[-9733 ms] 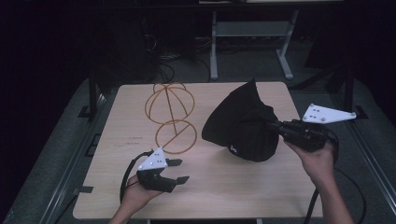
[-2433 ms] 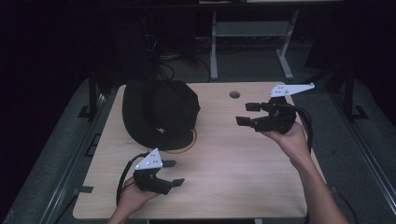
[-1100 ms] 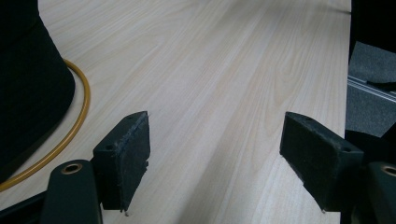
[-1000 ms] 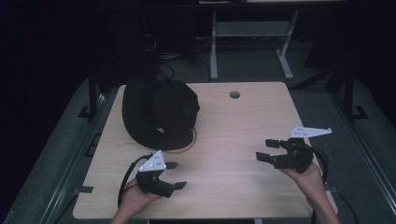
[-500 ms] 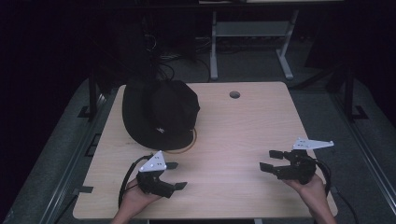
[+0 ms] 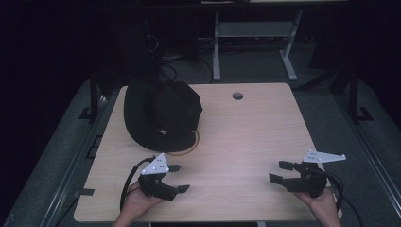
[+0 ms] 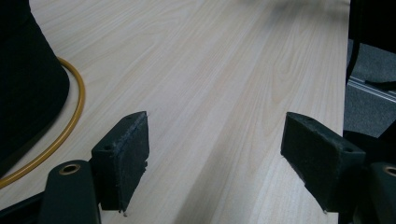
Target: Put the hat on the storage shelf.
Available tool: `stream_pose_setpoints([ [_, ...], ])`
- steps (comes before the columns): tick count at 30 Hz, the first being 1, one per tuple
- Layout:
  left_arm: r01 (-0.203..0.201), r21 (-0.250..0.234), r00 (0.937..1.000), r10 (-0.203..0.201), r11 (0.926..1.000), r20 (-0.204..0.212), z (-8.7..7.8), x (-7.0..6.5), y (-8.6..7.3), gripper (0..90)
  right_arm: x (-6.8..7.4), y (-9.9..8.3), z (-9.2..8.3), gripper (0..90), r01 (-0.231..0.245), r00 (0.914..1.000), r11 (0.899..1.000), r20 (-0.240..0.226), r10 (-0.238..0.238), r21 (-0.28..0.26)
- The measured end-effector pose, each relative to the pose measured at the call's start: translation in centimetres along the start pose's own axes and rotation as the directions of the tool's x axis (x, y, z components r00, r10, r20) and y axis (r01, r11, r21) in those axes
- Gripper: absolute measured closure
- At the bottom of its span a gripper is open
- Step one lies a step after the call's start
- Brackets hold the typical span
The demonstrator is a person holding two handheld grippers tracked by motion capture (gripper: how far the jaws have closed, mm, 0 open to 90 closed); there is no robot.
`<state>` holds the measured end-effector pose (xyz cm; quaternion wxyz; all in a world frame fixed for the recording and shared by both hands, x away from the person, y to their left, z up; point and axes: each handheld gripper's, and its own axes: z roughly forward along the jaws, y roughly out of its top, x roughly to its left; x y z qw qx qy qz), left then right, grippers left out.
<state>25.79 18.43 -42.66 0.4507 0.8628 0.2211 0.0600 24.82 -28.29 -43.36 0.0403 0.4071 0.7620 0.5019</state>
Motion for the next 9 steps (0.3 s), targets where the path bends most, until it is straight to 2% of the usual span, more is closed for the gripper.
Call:
stream_pose_setpoints([
  [5,-0.004,-0.001,1.0000,0.004,1.0000,0.004,0.1,-0.1,0.1,22.8,0.3,-1.1,-0.5,20.3,-0.005,0.9999,1.000,0.011,0.005,0.002],
  [7,-0.011,0.003,0.9999,0.011,0.9999,0.004,0.1,-0.2,0.1,22.8,0.6,-1.4,-0.6,19.9,0.011,0.9997,1.000,0.021,-0.011,0.007],
  [9,-0.014,-0.001,0.9999,0.014,0.9999,0.004,0.2,-0.3,0.2,22.8,0.8,-1.8,-0.7,19.7,0.008,0.9997,1.000,0.022,-0.008,0.011],
])
